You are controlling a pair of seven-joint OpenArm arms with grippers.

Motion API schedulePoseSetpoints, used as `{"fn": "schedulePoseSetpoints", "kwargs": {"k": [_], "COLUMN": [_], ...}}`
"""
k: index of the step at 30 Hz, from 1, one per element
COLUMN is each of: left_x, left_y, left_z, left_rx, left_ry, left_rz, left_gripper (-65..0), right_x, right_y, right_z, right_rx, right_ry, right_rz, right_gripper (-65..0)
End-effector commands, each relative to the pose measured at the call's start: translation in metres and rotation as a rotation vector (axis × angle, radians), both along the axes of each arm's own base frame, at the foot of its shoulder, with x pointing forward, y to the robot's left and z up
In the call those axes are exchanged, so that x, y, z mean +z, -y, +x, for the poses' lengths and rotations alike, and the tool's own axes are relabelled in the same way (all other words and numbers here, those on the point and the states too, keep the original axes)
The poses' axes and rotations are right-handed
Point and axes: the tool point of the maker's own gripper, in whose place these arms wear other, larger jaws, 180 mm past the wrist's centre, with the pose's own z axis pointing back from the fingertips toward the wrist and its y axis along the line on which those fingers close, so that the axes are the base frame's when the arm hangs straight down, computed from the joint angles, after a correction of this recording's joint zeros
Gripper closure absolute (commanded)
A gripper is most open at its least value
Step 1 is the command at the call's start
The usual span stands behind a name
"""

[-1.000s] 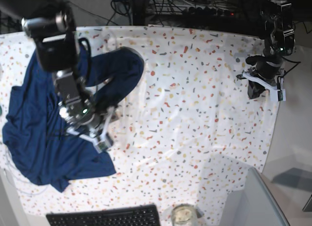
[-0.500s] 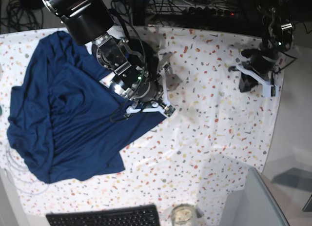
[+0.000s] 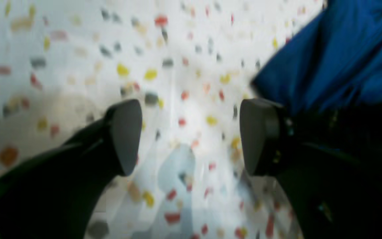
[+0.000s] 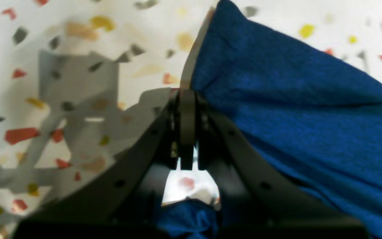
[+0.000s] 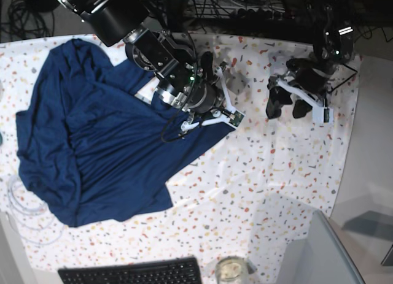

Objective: Layout the t-shirt on the table in an organized manner, then fold the t-shirt properly
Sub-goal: 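Drag the held hem with the right gripper toward the left gripper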

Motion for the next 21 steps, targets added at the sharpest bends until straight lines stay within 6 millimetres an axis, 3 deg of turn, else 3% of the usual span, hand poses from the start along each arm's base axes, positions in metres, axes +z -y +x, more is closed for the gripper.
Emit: {"fn": "schedulePoseSetpoints", "kwargs": {"k": [1, 5, 6, 8, 11, 13, 15, 18, 19, 21], "left_x": [0.01, 0.008, 0.007, 0.006, 0.004, 0.005, 0.009, 0.013, 0.017, 0.021], "left_y": [0.003, 0.037, 0.042, 0.046, 0.041, 0.021, -0.005, -0.056, -0.077, -0.117], "left_z": [0.008, 0.011, 0.01, 0.01, 0.004, 0.003, 0.004, -0.007, -0.012, -0.025], "left_rx": [-0.006, -0.092, -0.105, -0.116, -0.103, -0.052, 0.013, 0.14, 0.193, 0.302], "left_ry": [0.045, 0.04, 0.037, 0.035, 0.026, 0.026, 0.038, 0.038, 0.044, 0.047], "left_rz": [-0.012, -0.039, -0.043, -0.047, -0.042, -0.026, -0.003, 0.043, 0.063, 0.092], "left_gripper": [-45.1, -45.1, -45.1, -44.9, -44.3, -44.3, -44.1, -42.3, -38.2, -23.4], "right_x": [0.013, 0.01, 0.009, 0.017, 0.04, 0.062, 0.085, 0.091, 0.088, 0.078], "right_y": [-0.016, -0.022, -0.022, -0.024, -0.022, -0.012, 0.007, 0.056, 0.073, 0.099], "right_z": [0.003, -0.008, -0.012, -0.011, -0.011, -0.004, 0.006, 0.017, 0.017, 0.01], "right_rx": [0.023, 0.049, 0.048, 0.043, 0.019, -0.007, -0.079, -0.253, -0.303, -0.377], "right_ry": [0.03, 0.02, 0.013, 0.027, 0.043, 0.093, 0.132, 0.103, 0.083, 0.031], "right_rz": [0.046, 0.045, 0.046, 0.063, 0.048, 0.063, 0.091, 0.051, 0.029, -0.011], "right_gripper": [0.0, -0.9, -3.6, -13.2, -33.3, -40.7, -42.5, -43.1, -43.1, -43.2]}}
